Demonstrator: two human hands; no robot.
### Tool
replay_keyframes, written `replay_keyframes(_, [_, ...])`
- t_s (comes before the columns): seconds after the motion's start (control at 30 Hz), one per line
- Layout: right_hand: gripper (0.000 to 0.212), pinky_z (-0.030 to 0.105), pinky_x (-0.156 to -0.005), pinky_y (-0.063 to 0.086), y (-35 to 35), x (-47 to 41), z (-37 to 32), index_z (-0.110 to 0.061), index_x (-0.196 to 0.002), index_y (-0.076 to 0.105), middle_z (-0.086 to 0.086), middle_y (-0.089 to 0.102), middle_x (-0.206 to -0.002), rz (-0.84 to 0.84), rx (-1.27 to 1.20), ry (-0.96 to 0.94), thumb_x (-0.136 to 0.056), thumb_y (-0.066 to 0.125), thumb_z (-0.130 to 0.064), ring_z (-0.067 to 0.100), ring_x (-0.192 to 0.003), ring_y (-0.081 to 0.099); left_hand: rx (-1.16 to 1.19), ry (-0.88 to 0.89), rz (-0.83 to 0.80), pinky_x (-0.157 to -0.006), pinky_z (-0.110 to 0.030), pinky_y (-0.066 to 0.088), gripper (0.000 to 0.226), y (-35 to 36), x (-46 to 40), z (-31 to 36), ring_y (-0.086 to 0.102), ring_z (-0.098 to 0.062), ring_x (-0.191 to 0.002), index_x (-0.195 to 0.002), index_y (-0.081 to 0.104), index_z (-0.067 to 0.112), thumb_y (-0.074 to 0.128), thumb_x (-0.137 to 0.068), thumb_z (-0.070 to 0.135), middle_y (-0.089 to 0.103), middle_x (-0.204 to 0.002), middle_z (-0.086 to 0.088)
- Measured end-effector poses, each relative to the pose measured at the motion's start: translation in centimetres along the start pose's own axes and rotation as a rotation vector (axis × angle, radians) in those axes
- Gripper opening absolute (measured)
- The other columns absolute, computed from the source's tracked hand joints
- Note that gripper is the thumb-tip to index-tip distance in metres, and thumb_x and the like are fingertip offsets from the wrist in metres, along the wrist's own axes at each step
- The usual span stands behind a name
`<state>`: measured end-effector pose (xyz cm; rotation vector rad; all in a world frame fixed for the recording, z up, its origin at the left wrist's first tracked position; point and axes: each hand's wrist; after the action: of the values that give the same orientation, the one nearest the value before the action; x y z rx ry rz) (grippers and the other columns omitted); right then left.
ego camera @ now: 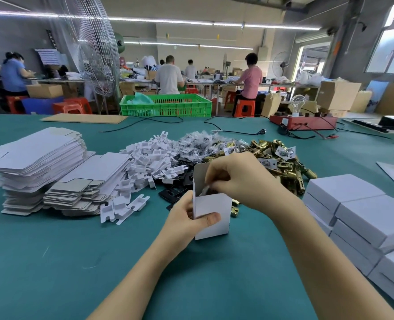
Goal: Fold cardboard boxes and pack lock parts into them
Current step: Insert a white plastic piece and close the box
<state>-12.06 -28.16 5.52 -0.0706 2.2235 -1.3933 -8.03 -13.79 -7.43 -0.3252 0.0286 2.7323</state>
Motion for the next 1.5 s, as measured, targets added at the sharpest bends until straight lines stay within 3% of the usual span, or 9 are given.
replay_keyframes(0.2, [0.029,0.022,-0.077,0.047,0.2,0.0,-0.3,-0.014,-0.104,0.074,-0.001,0.071,-0.1,-0.204,0.157,-0.048,-0.091,0.05,-0.003,0.014,-0.087,0.061,-0.026,0.009,-0.012,-0.072,-0.012,0.05,0.042,0.0,0.0,-0.1,0.067,-0.002,-0.087,-0.109,0.063,0.031,0.081,-0.073,0.021,0.073,-0.096,0.01])
replay_keyframes(0.4, [0.016,0.004,-0.066,0.041,-1.9,0.4,1.3,-0.017,-0.092,0.074,-0.009,0.07,-0.081,0.164,-0.027,0.052,-0.089,0.06,-0.01,0.002,-0.074,0.061,0.007,0.025,-0.03,-0.074,-0.012,0.049,0.047,0.1,0.0,0.1,0.068,-0.003,-0.095,-0.116,0.064,0.029,0.079,-0.072,0.027,0.073,-0.105,0.009])
replay_keyframes(0.5, [0.011,0.012,-0.066,0.046,-1.4,1.2,2.9,-0.018,-0.087,0.07,-0.009,0.067,-0.078,0.247,-0.204,0.232,-0.091,0.061,-0.02,0.002,-0.073,0.061,-0.002,0.045,-0.053,-0.085,-0.016,0.047,0.041,0.1,0.3,0.5,0.063,-0.007,-0.109,-0.114,0.065,0.035,0.068,-0.076,0.051,0.069,-0.116,0.005])
replay_keyframes(0.63, [0.023,0.026,-0.067,0.048,2.0,2.5,4.3,-0.017,-0.091,0.067,-0.002,0.071,-0.086,0.24,-0.643,0.549,-0.097,0.051,-0.032,0.015,-0.079,0.067,0.143,-0.026,-0.028,-0.091,-0.042,0.052,0.064,0.1,0.4,1.0,0.063,-0.03,-0.113,-0.12,0.064,0.02,0.05,-0.083,0.071,0.067,-0.12,-0.013])
replay_keyframes(0.7, [0.027,0.028,-0.068,0.049,3.9,3.2,4.5,-0.016,-0.092,0.068,0.0,0.073,-0.09,0.195,-0.87,0.62,-0.099,0.049,-0.035,0.014,-0.079,0.067,0.239,-0.065,-0.046,-0.087,-0.035,0.056,0.065,0.1,0.4,1.2,0.065,-0.027,-0.115,-0.122,0.066,0.022,0.047,-0.084,0.07,0.069,-0.122,-0.01])
replay_keyframes(0.9, [0.038,0.029,-0.075,0.052,6.9,3.9,4.1,-0.024,-0.093,0.078,0.005,0.074,-0.101,0.24,-1.16,0.591,-0.094,0.048,-0.048,0.017,-0.091,0.069,0.242,-0.115,-0.044,-0.11,-0.055,0.039,0.052,0.2,0.1,1.2,0.062,-0.031,-0.119,-0.121,0.068,0.019,0.05,-0.089,0.055,0.068,-0.124,-0.012])
replay_keyframes(1.07, [0.043,0.03,-0.087,0.049,7.8,3.8,4.1,-0.03,-0.095,0.077,0.004,0.073,-0.107,0.247,-1.228,0.495,-0.081,0.048,-0.059,0.017,-0.102,0.068,0.164,-0.127,0.036,-0.107,-0.057,0.037,0.064,0.5,-0.1,1.9,0.063,-0.028,-0.109,-0.113,0.067,0.005,0.059,-0.076,0.057,0.07,-0.116,-0.014])
replay_keyframes(1.27, [0.053,0.039,-0.097,0.047,8.2,3.5,4.7,-0.024,-0.107,0.073,0.003,0.072,-0.11,0.226,-1.212,0.482,-0.079,0.05,-0.062,0.019,-0.107,0.066,0.148,-0.168,0.19,-0.084,-0.034,0.047,0.032,0.6,-0.8,2.3,0.07,-0.017,-0.09,-0.086,0.079,0.029,0.056,-0.073,0.048,0.076,-0.097,-0.002])
replay_keyframes(1.5, [0.038,0.031,-0.08,0.047,7.7,3.5,4.8,-0.025,-0.099,0.075,0.004,0.073,-0.106,0.169,-1.183,0.484,-0.089,0.053,-0.053,0.017,-0.095,0.066,0.161,-0.153,0.134,-0.077,-0.033,0.048,0.033,0.6,-0.6,2.2,0.069,-0.014,-0.082,-0.09,0.078,0.029,0.055,-0.076,0.049,0.076,-0.095,-0.005])
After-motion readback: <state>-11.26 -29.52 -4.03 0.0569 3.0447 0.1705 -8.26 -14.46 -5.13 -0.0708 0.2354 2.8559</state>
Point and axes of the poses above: each hand's wrist, its own x-axis away from the middle knuckle, its own y-axis out of the palm, z = x × y
